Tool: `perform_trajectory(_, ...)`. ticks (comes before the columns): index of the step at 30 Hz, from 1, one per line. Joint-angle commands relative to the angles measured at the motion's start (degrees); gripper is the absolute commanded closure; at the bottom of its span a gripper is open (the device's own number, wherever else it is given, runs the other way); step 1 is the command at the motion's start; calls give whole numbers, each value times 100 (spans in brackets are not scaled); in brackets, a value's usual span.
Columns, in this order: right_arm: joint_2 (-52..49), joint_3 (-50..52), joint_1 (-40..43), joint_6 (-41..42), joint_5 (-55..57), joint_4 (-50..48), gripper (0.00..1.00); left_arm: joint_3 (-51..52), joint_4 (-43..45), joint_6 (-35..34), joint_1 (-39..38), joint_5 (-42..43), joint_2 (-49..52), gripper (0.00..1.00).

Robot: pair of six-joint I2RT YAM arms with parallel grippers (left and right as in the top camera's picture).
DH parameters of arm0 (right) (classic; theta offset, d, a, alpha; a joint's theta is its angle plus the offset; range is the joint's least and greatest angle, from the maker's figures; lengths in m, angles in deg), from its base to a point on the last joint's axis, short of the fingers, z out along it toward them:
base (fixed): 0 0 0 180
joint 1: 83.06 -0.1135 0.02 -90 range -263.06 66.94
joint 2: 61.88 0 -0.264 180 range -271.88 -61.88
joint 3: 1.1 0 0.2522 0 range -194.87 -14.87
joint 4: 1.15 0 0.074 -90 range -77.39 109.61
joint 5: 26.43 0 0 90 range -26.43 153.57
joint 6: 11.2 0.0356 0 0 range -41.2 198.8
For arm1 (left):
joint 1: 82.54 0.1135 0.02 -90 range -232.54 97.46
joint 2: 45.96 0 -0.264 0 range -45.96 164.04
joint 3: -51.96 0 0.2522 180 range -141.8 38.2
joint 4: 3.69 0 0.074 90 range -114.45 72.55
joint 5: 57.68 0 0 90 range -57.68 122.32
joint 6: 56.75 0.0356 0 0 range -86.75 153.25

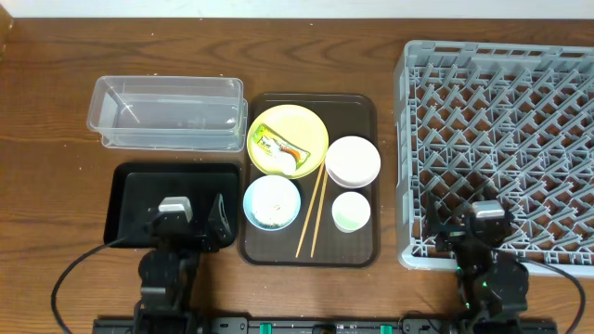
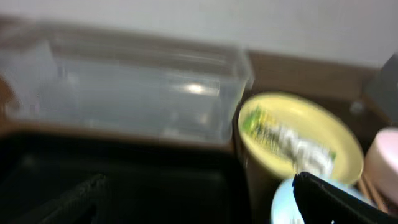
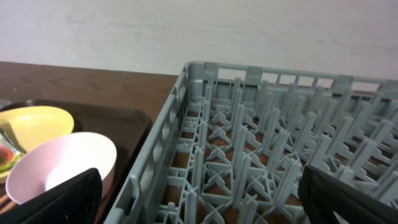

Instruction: Sort waste into correct bins and load items into the dishwasher rack

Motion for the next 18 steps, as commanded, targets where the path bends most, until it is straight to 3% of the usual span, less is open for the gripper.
perform_trajectory(1,-323,-560,33,247,223,299,1,-647,-326,-166,24,-66,538,4)
perform_trajectory(10,-2216,-2146,33,247,221,1342,1,-2798,-1991,-321,24,-15,2883,4)
perform_trajectory(18,-4393,-4157,33,570,219,3329,1,-4979,-4203,-380,24,1152,5106,4)
